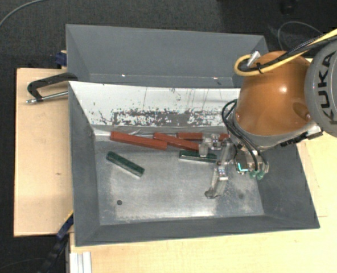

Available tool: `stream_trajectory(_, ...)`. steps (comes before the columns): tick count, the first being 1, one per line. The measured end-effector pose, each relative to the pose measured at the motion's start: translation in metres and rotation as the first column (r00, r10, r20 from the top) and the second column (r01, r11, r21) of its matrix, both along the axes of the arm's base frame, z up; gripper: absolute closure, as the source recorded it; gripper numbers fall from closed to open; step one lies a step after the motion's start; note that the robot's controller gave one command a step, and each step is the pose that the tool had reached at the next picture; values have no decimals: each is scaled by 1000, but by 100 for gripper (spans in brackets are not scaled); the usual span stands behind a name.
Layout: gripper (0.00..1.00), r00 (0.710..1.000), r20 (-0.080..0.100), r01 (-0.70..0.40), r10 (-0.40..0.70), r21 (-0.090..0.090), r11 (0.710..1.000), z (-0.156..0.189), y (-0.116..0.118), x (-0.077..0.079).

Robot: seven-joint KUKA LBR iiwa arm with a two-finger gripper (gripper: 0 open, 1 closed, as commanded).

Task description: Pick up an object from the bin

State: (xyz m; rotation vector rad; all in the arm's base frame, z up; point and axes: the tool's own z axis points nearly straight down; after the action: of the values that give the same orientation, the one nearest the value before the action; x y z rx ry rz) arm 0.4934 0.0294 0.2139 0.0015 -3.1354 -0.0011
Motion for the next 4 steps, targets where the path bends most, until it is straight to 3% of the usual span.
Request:
stream_trajectory(1, 0, 999, 15, 37, -37, 4, 999, -17, 48, 64)
stream_trajectory(2, 0, 995, 0, 103, -103, 3, 995, -112, 154, 65)
stream_trajectory(3, 0, 999, 10, 42, -42, 1, 999, -144, 146, 87)
stream_trajectory(4, 100, 999, 10, 43, -43, 2, 999, -143, 146, 87)
